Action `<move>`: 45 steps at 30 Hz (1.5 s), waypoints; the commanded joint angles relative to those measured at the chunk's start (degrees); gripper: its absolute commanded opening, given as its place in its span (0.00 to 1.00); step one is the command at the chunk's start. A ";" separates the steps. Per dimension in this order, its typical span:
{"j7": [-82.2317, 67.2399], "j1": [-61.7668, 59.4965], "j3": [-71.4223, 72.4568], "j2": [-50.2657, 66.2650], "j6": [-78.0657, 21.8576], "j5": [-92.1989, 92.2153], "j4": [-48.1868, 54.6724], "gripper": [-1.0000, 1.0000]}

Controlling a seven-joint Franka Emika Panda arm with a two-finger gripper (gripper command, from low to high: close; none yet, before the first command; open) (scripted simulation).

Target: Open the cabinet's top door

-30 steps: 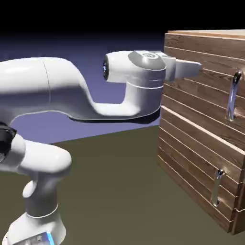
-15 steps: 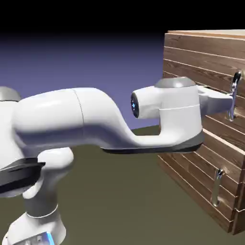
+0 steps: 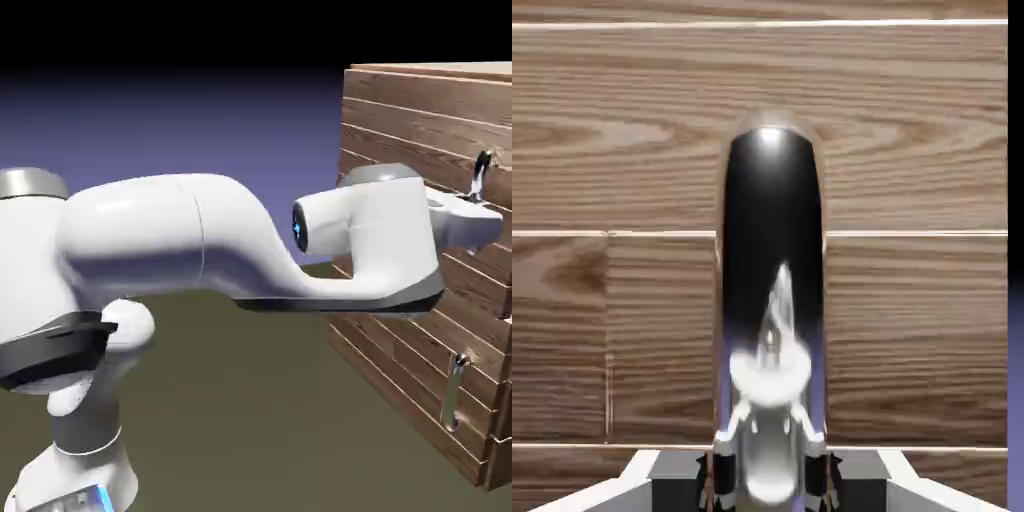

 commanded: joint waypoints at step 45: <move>-22.75 -72.02 71.10 -27.63 -14.27 71.67 -50.31 0.00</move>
